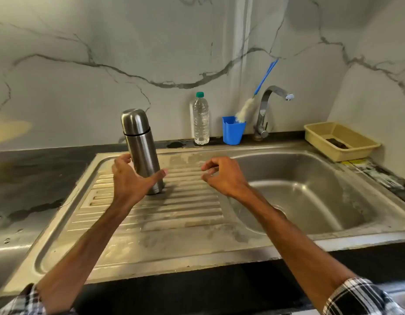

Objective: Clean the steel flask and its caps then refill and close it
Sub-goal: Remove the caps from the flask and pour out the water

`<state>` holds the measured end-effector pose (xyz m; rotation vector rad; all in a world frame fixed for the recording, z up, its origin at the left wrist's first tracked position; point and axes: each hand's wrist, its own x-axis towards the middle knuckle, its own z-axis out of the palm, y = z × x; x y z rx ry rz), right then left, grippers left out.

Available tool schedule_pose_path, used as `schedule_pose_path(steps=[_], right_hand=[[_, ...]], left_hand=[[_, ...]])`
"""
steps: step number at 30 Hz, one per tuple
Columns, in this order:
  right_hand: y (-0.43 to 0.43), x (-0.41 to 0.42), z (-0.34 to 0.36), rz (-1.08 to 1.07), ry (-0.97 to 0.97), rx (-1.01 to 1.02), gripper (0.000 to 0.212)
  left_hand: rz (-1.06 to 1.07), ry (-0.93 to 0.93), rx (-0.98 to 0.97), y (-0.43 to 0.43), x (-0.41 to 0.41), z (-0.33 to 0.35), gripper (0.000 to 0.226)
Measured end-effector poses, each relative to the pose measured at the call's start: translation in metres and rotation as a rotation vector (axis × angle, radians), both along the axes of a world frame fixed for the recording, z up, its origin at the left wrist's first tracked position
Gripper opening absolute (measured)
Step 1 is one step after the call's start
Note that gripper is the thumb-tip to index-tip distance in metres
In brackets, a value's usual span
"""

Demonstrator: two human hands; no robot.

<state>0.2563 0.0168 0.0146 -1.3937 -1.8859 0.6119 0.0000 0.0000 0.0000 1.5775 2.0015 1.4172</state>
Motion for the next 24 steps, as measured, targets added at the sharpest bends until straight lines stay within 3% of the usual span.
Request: schedule_pose_path(steps=[3, 7, 13, 24], right_hand=[[0.005, 0.008, 0.002, -0.012, 0.002, -0.049, 0.017], [0.006, 0.007, 0.002, 0.027, 0.018, -0.091, 0.016], [0.006, 0.004, 0.005, 0.055, 0.053, -0.1, 0.021], [0.019, 0.013, 0.045, -0.021, 0.28, 0.01, 0.065]], left_hand=[[-0.074, -0.117, -0.1, 0.007, 0.007, 0.007, 0.109], [0.013, -0.065, -0.005, 0.012, 0.011, 0.009, 0.083], [0.054, -0.064, 0.027, 0.017, 0.015, 0.013, 0.079], [-0.166, -0.009, 0.169, 0.03, 0.099, 0.043, 0.068]])
